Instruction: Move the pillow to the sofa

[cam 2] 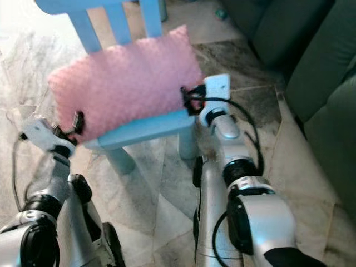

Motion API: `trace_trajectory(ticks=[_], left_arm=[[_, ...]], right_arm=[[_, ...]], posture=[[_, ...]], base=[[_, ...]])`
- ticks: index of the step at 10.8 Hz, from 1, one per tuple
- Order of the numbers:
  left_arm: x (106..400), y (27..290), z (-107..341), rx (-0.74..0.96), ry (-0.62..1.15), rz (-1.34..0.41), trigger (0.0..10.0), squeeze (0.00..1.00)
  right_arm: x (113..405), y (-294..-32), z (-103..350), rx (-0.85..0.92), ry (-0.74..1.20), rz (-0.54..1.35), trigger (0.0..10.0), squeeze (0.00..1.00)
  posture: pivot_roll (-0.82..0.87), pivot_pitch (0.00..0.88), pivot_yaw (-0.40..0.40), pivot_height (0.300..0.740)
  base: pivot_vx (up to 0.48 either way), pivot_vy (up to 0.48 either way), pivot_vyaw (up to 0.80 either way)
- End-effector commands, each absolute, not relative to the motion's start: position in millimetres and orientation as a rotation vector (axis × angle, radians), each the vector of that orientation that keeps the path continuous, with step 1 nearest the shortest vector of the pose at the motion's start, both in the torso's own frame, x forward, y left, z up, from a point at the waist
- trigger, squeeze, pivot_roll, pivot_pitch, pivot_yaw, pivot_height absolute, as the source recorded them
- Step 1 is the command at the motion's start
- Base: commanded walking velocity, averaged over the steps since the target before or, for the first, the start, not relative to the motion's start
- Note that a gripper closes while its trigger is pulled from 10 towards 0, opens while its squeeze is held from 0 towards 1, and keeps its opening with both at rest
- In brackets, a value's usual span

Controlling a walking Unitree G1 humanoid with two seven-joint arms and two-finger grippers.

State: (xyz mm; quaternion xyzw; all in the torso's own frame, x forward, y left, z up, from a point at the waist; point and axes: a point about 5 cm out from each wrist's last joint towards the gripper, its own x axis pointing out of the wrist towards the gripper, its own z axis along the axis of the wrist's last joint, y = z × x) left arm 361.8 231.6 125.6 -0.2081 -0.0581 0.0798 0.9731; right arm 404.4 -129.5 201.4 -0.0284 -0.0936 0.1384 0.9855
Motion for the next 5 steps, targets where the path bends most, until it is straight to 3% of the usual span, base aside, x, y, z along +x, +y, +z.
trace_trajectory(ticks=[1,5], left_arm=[[358.8,240.6,125.4,-0.404,-0.115,0.186,10.0,0.0],[332.7,253.3,124.9,-0.223,-0.129,0.232,10.0,0.0]], right_arm=[[403.4,-125.1,209.5,-0.079,-0.237,0.305,10.0,0.0],[392.2,-155.8,224.3,-0.152,-0.331,0.223,10.0,0.0]], posture=[[-0.15,0.397,0.036,0.397],[-0.16,0.37,0.042,0.397]], base=[[0.0,0.0,0.0],[0.0,0.0,0.0]])
